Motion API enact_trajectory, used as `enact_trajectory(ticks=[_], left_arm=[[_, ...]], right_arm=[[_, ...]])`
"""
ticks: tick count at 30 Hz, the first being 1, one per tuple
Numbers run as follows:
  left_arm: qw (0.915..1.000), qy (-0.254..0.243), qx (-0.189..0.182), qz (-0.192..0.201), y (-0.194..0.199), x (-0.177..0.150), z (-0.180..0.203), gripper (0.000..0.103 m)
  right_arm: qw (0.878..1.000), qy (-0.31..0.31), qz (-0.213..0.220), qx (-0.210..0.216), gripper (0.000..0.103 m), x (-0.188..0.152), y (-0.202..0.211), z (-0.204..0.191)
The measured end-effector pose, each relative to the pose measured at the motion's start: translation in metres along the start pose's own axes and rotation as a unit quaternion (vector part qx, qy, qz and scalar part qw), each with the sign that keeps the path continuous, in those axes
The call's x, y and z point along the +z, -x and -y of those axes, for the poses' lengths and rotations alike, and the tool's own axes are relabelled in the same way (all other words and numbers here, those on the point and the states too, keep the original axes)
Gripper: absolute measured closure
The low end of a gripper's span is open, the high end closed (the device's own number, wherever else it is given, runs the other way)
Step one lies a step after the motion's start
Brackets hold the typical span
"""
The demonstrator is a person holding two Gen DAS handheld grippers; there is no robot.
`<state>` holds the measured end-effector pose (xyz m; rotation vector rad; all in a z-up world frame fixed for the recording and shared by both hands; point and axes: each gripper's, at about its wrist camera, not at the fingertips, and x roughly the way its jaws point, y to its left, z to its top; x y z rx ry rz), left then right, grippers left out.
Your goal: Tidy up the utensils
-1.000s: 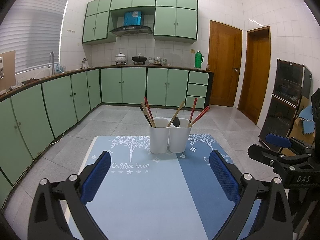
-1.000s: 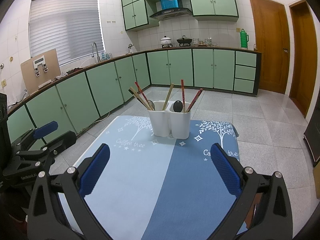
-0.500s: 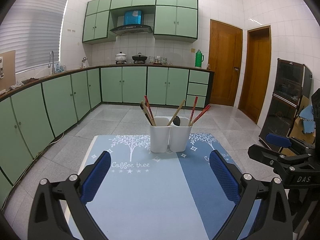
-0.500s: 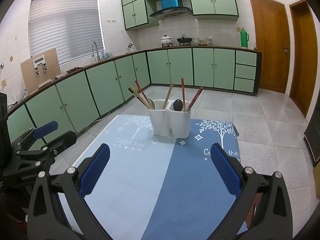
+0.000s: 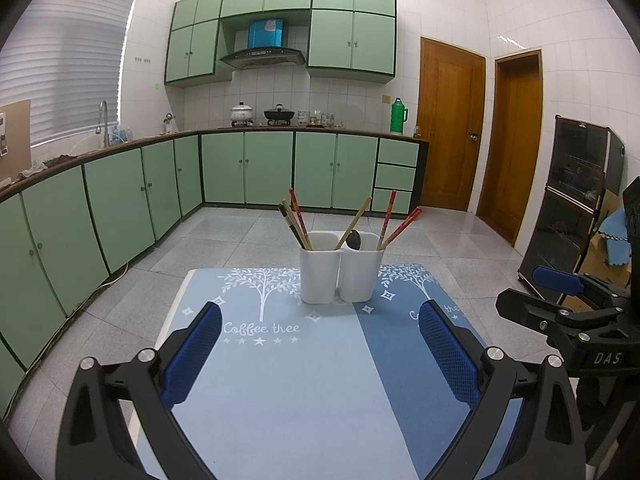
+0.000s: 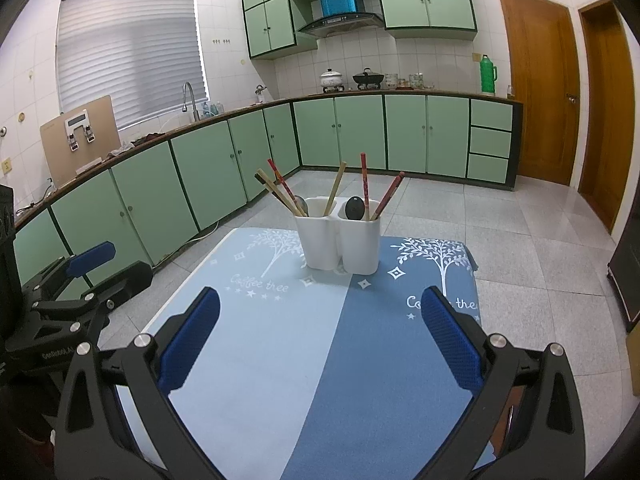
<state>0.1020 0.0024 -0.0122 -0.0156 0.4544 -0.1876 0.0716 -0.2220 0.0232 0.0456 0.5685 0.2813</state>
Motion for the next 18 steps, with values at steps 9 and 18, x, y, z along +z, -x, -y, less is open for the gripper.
enact_trajectory(ticks=[9,18], left_arm=[[1.0000,0.000,0.001,0.000,-0.0005,-0.0014,0.0000,0.006],[1.0000,0.002,0.000,-0.003,-0.0018,-0.0034,0.0021,0.006]], right_arm=[[1.000,0.000,-0.004,-0.001,0.005,-0.0015,-0.0024,0.0034],[1.000,0.000,-0.008,-0.003,0.005,-0.0012,-0.0041,0.0077]])
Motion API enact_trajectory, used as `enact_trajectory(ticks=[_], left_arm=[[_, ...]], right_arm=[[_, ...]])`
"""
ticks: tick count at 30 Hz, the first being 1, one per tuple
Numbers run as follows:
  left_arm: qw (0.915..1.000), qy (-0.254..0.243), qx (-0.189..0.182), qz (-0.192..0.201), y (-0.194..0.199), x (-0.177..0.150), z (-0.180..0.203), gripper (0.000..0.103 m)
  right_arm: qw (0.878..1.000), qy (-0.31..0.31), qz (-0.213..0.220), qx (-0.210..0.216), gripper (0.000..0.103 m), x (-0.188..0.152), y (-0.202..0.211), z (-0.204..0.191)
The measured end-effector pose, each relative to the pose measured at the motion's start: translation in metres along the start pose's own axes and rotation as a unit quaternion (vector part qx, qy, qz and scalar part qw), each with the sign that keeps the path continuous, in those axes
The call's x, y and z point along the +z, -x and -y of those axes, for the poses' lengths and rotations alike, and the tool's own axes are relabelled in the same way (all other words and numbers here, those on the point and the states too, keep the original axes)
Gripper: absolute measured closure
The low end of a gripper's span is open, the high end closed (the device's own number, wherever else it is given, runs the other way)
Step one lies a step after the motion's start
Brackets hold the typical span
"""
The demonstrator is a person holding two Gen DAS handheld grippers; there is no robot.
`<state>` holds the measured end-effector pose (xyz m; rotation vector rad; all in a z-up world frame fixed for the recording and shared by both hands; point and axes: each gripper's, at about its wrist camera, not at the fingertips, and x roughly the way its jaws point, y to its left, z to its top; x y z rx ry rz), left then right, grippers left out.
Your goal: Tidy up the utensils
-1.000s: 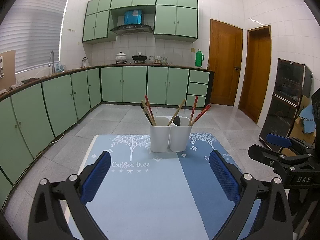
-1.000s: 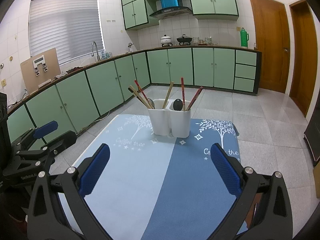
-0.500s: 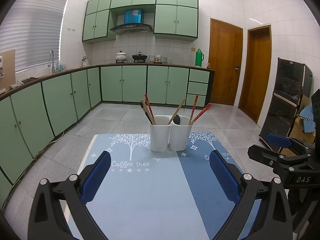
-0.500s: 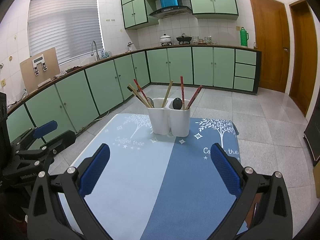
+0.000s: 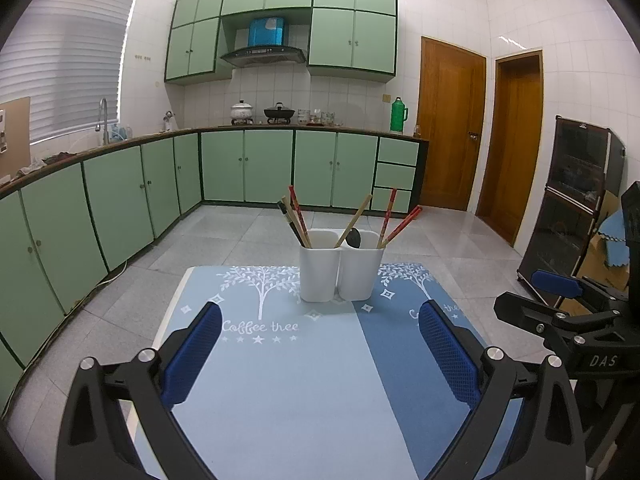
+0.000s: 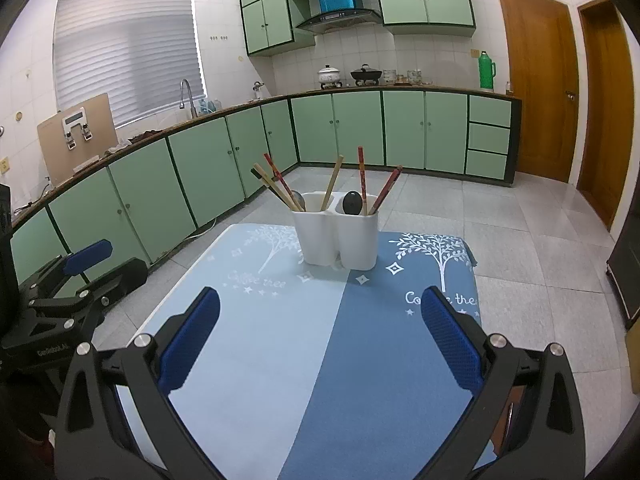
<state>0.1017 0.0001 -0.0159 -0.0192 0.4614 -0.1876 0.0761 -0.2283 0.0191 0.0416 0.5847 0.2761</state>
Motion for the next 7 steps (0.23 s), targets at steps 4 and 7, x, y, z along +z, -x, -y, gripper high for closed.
enact_trajectory(ticks=[4,7], left_arm=[[1.0000,0.000,0.002,-0.002,-0.0010,-0.0001,0.0011,0.006],[1.0000,0.000,0.002,-0.002,-0.0012,0.0000,0.0012,0.006]], right_arm=[[1.000,0.000,0.000,0.000,0.005,-0.0001,0.0003,0.0010],[1.000,0.000,0.000,0.000,0.005,0.0001,0.0002,0.0006]])
